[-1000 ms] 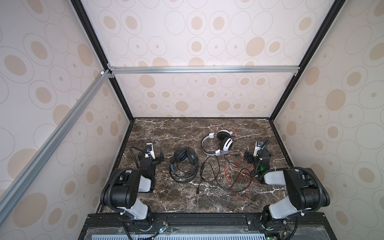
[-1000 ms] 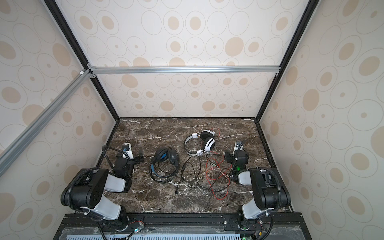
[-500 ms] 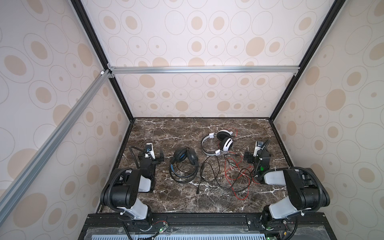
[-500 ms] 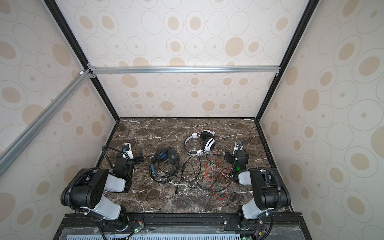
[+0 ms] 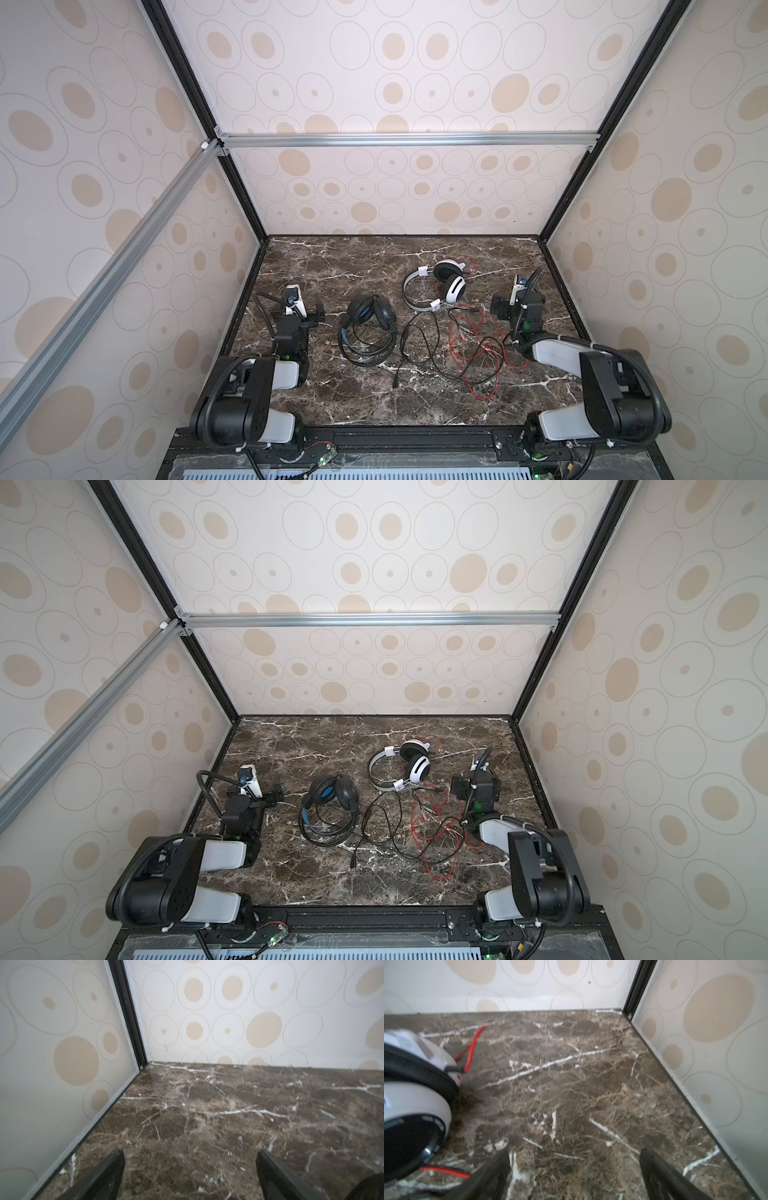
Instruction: Wrap the headphones
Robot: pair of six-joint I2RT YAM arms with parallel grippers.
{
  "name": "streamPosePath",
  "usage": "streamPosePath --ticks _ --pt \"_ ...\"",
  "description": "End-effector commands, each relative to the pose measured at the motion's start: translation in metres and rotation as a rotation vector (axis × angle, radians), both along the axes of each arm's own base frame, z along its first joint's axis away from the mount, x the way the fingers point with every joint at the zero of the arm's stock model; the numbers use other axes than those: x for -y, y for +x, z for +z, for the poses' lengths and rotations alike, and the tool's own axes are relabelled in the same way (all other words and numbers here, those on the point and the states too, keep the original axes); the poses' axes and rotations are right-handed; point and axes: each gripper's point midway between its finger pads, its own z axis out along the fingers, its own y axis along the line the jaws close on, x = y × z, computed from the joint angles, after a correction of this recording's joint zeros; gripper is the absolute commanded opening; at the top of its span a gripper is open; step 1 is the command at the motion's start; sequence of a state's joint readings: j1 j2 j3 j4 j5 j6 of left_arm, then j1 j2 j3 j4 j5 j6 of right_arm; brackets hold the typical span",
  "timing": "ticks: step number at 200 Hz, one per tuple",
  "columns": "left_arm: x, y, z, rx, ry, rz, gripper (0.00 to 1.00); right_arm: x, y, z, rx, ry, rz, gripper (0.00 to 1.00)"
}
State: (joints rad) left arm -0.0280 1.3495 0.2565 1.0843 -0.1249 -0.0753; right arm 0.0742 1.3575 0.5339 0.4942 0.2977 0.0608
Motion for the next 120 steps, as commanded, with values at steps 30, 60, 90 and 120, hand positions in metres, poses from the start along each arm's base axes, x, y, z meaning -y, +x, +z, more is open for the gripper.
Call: streamPosePath --ticks 30,60,90,120 --pt "0.008 0.006 0.036 -0.053 -0.337 -0.001 0.98 0.025 -0.047 0.025 -0.258 -0.004 -0.321 1.0" --pt "0.036 0.011 0.045 -0.215 -0.554 -0.075 0.98 0.002 -0.054 0.047 -0.308 0.023 -0.289 1.0" --pt "0.072 0.001 0.022 -0.433 -0.656 -0.167 0.98 -0.033 -0.056 0.065 -0.288 0.144 -0.173 1.0" --pt "0.096 -0.031 0.01 -0.589 -0.67 -0.114 0.98 -0.061 -0.059 0.063 -0.384 0.149 -0.068 1.0"
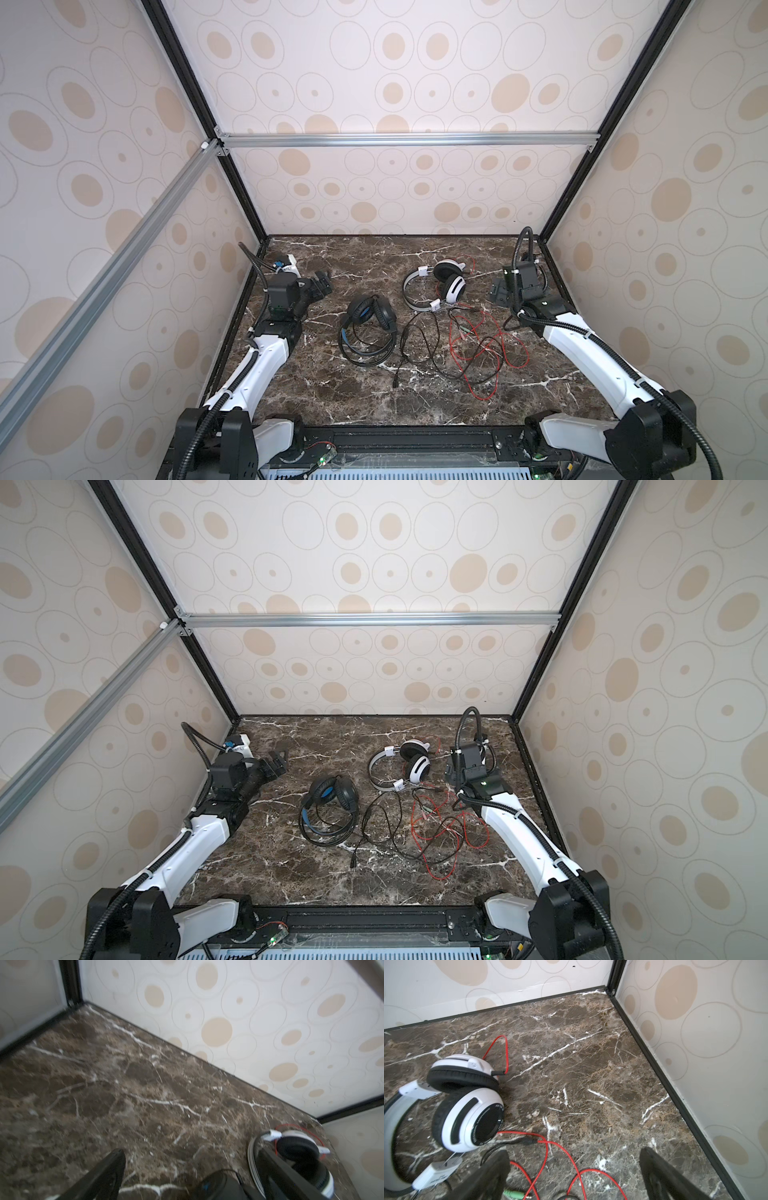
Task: Wrap the headphones
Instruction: 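Reach the left gripper to the black headphones while the right arm rises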
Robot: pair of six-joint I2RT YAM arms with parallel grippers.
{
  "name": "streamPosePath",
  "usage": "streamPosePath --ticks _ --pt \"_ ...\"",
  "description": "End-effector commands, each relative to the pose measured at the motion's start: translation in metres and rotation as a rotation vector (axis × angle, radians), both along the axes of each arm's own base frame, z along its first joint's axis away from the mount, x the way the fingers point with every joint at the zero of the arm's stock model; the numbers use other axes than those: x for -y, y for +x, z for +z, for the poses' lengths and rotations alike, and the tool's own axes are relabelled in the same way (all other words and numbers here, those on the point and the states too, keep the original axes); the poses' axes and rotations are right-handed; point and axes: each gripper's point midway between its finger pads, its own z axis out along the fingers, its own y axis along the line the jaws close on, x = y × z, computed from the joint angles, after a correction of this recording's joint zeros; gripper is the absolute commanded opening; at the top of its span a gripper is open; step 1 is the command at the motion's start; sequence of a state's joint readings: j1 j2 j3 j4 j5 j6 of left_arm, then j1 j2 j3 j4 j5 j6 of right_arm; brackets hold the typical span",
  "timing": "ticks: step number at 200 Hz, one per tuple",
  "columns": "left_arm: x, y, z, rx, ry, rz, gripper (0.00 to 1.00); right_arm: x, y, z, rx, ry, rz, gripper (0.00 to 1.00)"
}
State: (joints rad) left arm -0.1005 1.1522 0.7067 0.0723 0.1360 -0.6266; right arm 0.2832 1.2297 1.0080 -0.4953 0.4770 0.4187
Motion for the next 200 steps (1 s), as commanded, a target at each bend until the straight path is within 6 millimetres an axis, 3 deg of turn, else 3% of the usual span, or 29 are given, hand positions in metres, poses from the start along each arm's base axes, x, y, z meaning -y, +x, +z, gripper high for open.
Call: streamPosePath --ticks 1,38,69,89,109,147,177,200 --pt "0.024 -0.039 -0.027 -0.252 -0.069 -0.008 0.98 -0.021 -0.012 -0.005 -0.111 0.044 0.067 1.0" --pt "0.038 -0.083 -0.057 -0.465 -0.067 0.08 0.98 -0.046 -0.02 -0.007 -0.265 0.073 0.222 1.0" --pt "0.052 -0.101 -0.074 -0.598 -0.056 0.081 0.98 -0.059 -0.029 0.006 -0.197 0.121 0.329 1.0" --pt "0.057 -0.11 -0.086 -0.636 -0.011 0.102 0.98 -0.07 -0.033 0.003 -0.24 0.146 0.389 1.0" --pt "0.066 -0.113 -0.103 -0.631 -0.029 0.108 0.98 -0.078 -0.033 0.003 -0.273 0.161 0.43 1.0" --pt "0.082 -0.125 -0.135 -0.671 -0.066 0.12 0.98 -0.084 -0.027 0.027 -0.217 0.168 0.45 1.0" --pt "0.093 -0.126 -0.152 -0.706 -0.047 0.104 0.97 -0.088 -0.023 0.017 -0.244 0.174 0.448 1.0" --pt "0.103 -0.119 -0.157 -0.705 -0.039 0.093 0.94 -0.091 -0.021 0.021 -0.238 0.192 0.444 1.0"
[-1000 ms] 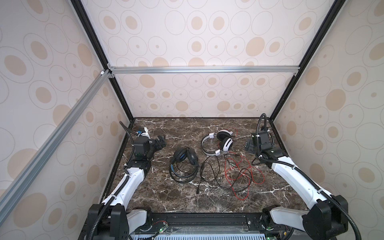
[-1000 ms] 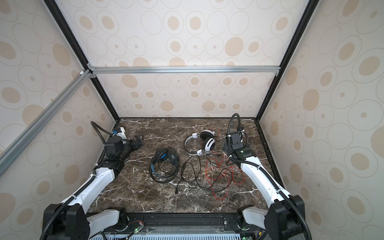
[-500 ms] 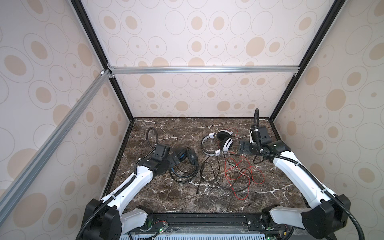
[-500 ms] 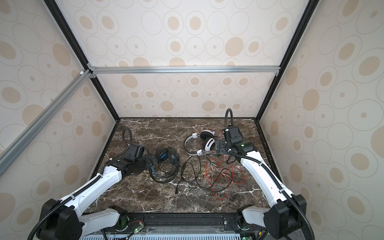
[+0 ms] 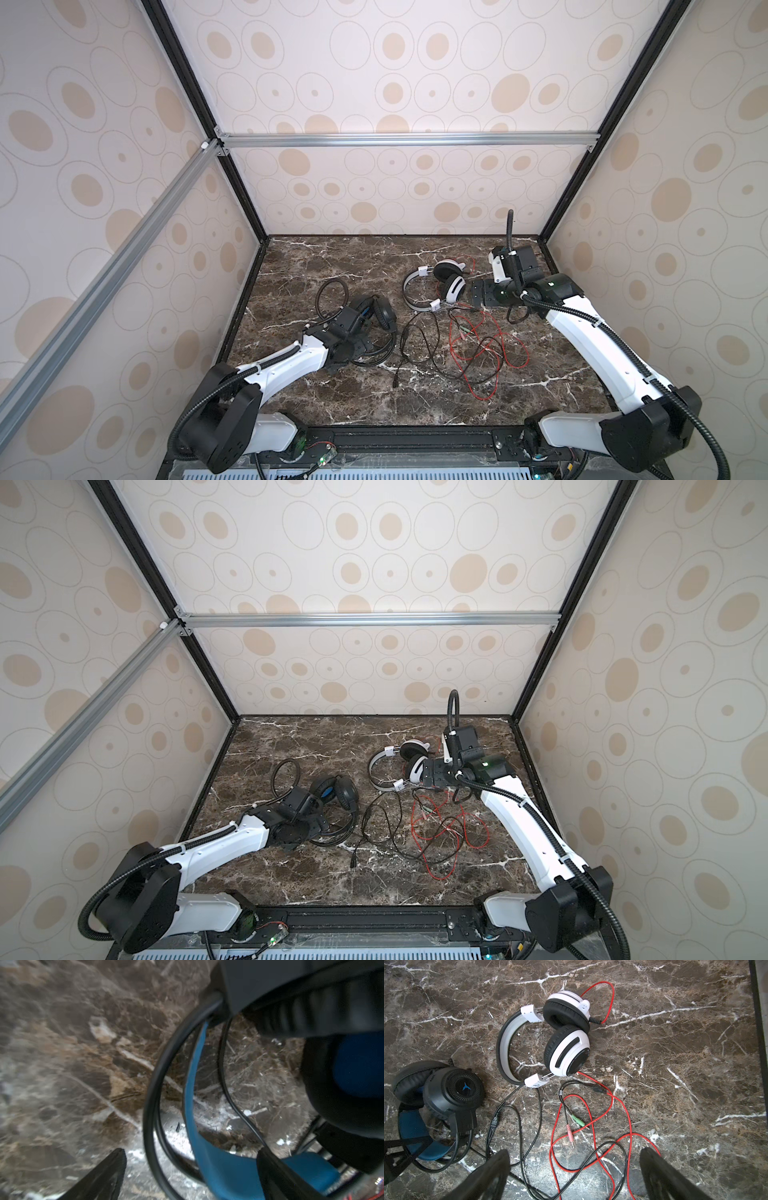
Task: Wrap the headphones
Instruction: 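Reach the left gripper to the black headphones while the right arm rises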
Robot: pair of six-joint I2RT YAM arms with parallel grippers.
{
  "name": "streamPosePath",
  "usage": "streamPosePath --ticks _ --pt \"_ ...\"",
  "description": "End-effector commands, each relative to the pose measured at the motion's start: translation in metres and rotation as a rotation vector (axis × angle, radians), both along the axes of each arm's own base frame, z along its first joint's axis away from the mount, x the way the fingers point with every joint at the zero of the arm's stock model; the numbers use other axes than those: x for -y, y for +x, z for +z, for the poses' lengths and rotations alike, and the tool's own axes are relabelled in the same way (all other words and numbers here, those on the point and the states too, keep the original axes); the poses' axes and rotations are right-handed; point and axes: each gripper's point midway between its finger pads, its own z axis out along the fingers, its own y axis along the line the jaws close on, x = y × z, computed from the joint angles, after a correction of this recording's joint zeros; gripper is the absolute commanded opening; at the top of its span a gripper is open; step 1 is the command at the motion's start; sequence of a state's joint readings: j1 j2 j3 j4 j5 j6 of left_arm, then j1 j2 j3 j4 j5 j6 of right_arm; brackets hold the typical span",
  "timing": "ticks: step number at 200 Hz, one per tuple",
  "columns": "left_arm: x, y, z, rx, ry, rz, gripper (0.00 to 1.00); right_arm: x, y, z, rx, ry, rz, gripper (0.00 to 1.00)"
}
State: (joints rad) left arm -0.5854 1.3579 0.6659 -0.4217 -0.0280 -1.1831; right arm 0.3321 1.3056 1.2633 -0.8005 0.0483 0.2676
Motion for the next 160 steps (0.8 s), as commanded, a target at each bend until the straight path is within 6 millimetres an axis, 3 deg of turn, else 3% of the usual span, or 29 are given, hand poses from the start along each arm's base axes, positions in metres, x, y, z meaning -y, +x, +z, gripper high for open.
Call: streamPosePath --ticks 1,41,73,88,139,160 --pt "0.012 0.014 0.004 0.038 -0.015 0.031 0.94 -0.006 0.0 0.004 -0.012 0.017 0.006 1.0" --pt "0.012 0.003 -0.008 -0.001 0.038 0.0 0.74 -0.005 0.007 0.012 0.043 0.029 -0.015 1.0" --pt "0.008 0.004 -0.014 -0.006 0.082 -0.034 0.47 -0.003 0.01 0.017 0.067 0.008 -0.01 1.0" --pt "0.007 0.012 -0.006 0.012 0.123 -0.062 0.31 -0.003 0.012 0.023 0.08 0.008 -0.007 1.0" --pt "-0.009 0.05 0.035 0.09 0.253 -0.189 0.0 -0.004 0.012 0.041 0.113 0.03 -0.013 0.98" --pt "-0.014 0.067 0.045 0.13 0.254 -0.291 0.0 -0.002 0.009 0.042 0.111 0.028 -0.015 0.98"
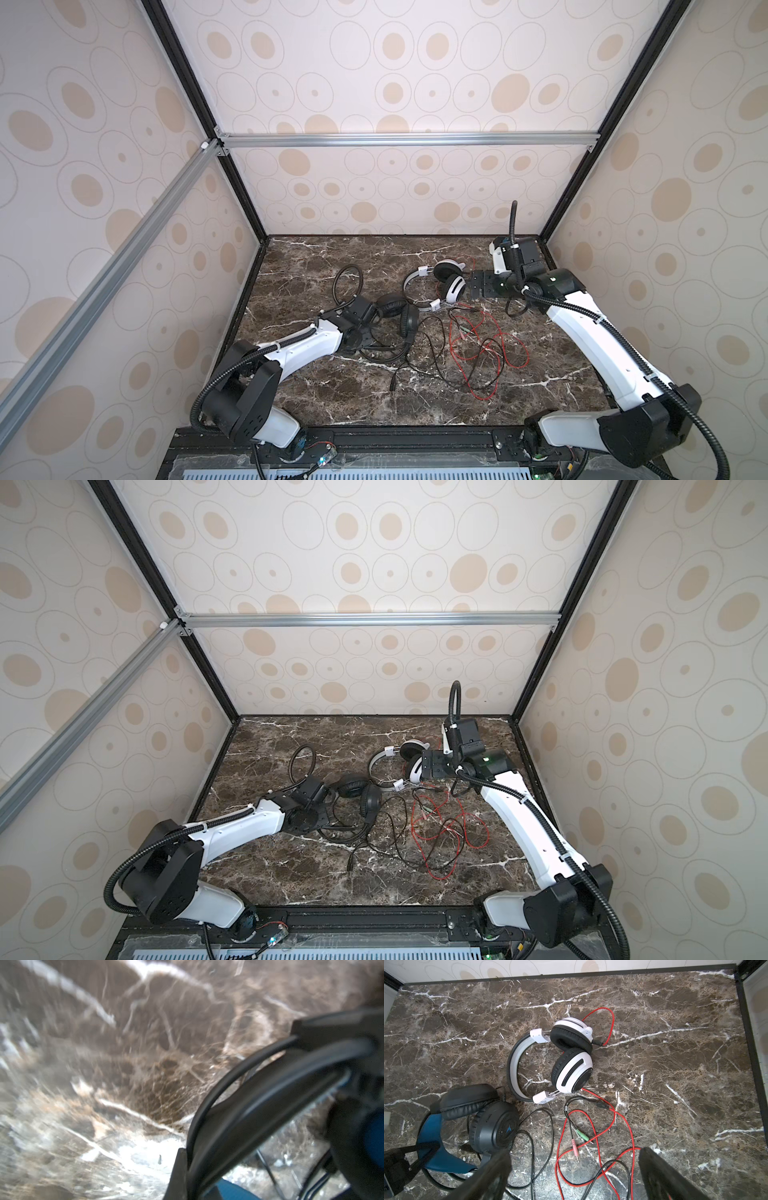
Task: Wrap the headphones
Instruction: 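Reach the left gripper to the black headphones while the right arm rises, then grasp the black headphones' earcup with the left gripper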
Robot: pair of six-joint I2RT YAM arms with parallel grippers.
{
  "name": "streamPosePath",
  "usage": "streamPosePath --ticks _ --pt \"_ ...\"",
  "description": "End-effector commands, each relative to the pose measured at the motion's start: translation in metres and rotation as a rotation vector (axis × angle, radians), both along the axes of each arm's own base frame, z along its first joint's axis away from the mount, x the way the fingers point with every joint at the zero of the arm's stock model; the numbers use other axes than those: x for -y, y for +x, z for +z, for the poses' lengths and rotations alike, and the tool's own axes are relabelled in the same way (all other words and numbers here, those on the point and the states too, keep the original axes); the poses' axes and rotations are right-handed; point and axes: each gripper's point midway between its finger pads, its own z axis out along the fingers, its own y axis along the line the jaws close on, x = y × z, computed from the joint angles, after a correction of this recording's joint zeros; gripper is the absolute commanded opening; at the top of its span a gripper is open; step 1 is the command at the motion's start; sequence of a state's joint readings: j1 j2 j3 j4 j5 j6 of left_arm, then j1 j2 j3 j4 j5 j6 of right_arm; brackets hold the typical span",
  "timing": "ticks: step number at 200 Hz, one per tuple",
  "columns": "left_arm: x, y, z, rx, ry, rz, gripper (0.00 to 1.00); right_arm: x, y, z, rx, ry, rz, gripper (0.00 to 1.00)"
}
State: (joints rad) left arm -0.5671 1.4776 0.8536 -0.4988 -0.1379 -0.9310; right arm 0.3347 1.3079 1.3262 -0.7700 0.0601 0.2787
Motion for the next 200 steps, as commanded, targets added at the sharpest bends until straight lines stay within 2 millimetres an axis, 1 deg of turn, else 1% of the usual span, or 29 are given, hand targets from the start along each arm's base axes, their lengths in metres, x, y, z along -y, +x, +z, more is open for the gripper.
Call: streamPosePath --ticks 1,16,31,42,54,91,112,132,137,147,153,168,176,180,192,200 --pt "-0.012 0.025 0.022 0.062 0.063 -0.127 0.0 0.002 -0.006 0.012 0.023 -0.001 -0.002 0.98" --pt "-0.007 0.033 0.02 0.05 0.031 -0.241 0.0 0.003 -0.008 0.012 0.017 -0.003 -0.004 0.98" --pt "-0.007 0.036 0.012 0.009 0.059 -0.346 0.0 0.003 -0.01 0.012 0.016 -0.004 -0.001 0.98" --pt "-0.01 0.038 0.006 -0.014 0.091 -0.392 0.0 0.003 -0.009 0.013 0.015 0.0 -0.001 0.98" --pt "-0.007 0.04 0.001 -0.021 0.077 -0.428 0.0 0.001 -0.009 0.016 0.019 0.007 0.003 0.97" --pt "-0.014 0.054 -0.014 -0.024 0.075 -0.408 0.0 -0.005 0.002 0.03 0.041 0.019 0.01 0.97" --pt "-0.015 0.061 -0.024 -0.022 0.063 -0.397 0.0 -0.007 0.006 0.035 0.046 0.018 0.013 0.97" --pt "-0.018 0.066 -0.026 -0.024 0.086 -0.388 0.11 -0.008 0.006 0.036 0.043 0.014 0.019 0.97" --pt "-0.019 0.067 -0.025 -0.022 0.091 -0.384 0.13 -0.008 0.005 0.034 0.039 0.011 0.018 0.97" --pt "-0.021 0.069 -0.022 -0.014 0.1 -0.369 0.22 -0.008 0.004 0.033 0.036 0.008 0.02 0.97" --pt "-0.022 0.07 -0.019 -0.01 0.104 -0.36 0.25 -0.008 0.003 0.033 0.035 0.008 0.021 0.97" --pt "-0.028 0.071 -0.01 -0.007 0.123 -0.315 0.41 -0.007 0.002 0.031 0.029 0.005 0.018 0.97" --pt "-0.031 0.071 -0.005 -0.008 0.126 -0.286 0.54 -0.007 0.001 0.03 0.029 0.006 0.019 0.97" --pt "-0.031 0.069 -0.003 -0.008 0.122 -0.271 0.59 -0.006 0.001 0.031 0.03 0.007 0.017 0.97" --pt "-0.032 0.065 0.004 -0.004 0.099 -0.234 0.65 -0.007 0.001 0.03 0.031 0.008 0.016 0.97" --pt "-0.034 0.061 0.009 0.002 0.094 -0.204 0.67 -0.007 0.002 0.029 0.032 0.011 0.014 0.97"
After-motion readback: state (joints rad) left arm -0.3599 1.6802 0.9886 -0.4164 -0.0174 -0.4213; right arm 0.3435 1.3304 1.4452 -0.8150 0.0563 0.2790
